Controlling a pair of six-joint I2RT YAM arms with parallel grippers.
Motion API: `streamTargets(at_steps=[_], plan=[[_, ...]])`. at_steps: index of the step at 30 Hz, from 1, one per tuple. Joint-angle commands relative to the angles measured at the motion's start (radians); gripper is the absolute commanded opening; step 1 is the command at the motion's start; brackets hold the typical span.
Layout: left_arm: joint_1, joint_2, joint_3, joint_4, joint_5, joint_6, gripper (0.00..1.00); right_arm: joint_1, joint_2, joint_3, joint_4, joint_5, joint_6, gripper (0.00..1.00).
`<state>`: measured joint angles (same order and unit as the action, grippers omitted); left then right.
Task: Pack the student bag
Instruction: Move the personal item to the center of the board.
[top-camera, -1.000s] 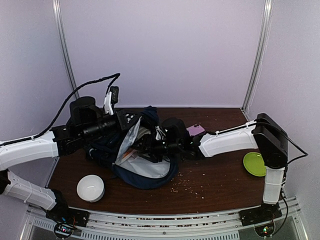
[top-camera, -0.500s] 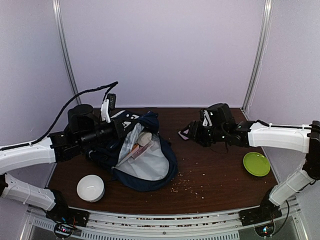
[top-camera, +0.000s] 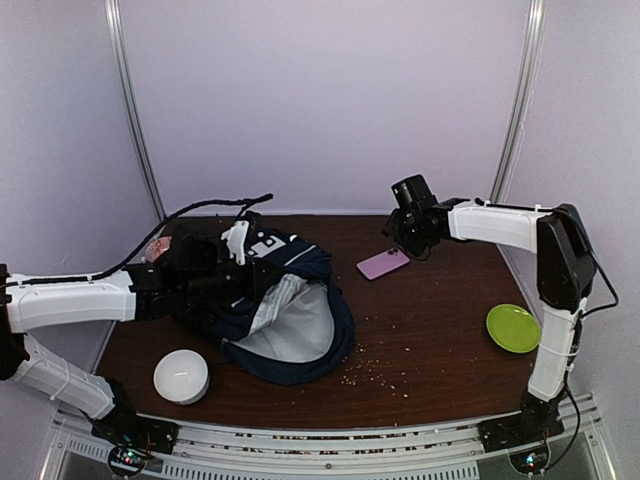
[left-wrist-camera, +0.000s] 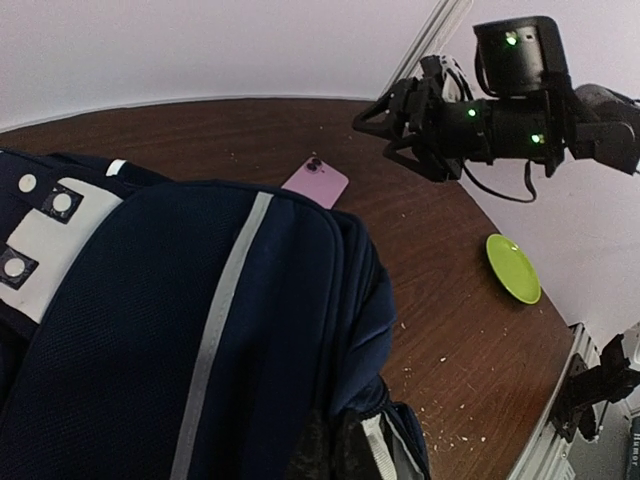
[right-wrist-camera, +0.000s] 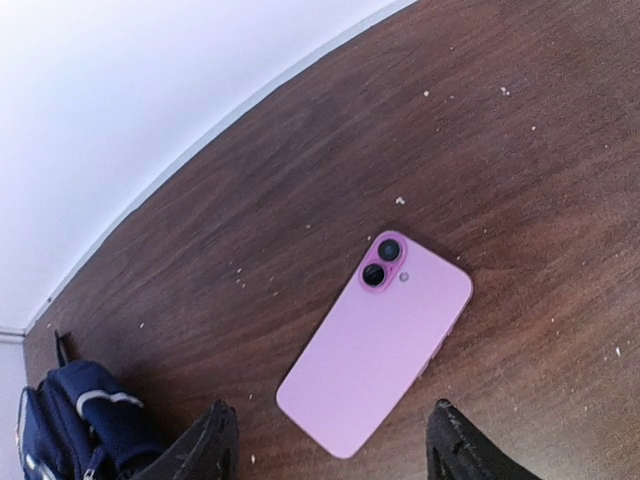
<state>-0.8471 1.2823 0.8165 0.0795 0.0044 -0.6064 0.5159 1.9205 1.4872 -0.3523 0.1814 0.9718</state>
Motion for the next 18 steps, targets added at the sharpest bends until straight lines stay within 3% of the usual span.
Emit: streamTargets(at_steps=[1, 8, 11, 15, 18], plan=[[0.011, 0.017, 0.003, -0.041, -0.065, 0.031, 0.0, -0.013, 0.14, 0.212, -0.237, 0.08, 0.06, 0.65], [0.011, 0.011, -0.06, -0.035, -0.089, 0.006, 0.0, -0.004, 0.359, 0.528, -0.447, 0.044, 0.085, 0.65], [0.011, 0.016, -0.064, -0.043, -0.101, 0.007, 0.01, -0.001, 0.386, 0.565, -0.474, 0.015, 0.097, 0.64], [0.011, 0.038, -0.027, -0.102, -0.113, 0.042, 0.18, 0.004, 0.264, 0.366, -0.293, -0.025, 0.099, 0.62], [0.011, 0.041, 0.001, -0.139, -0.114, 0.071, 0.38, 0.008, 0.157, 0.234, -0.205, -0.041, 0.087, 0.62]])
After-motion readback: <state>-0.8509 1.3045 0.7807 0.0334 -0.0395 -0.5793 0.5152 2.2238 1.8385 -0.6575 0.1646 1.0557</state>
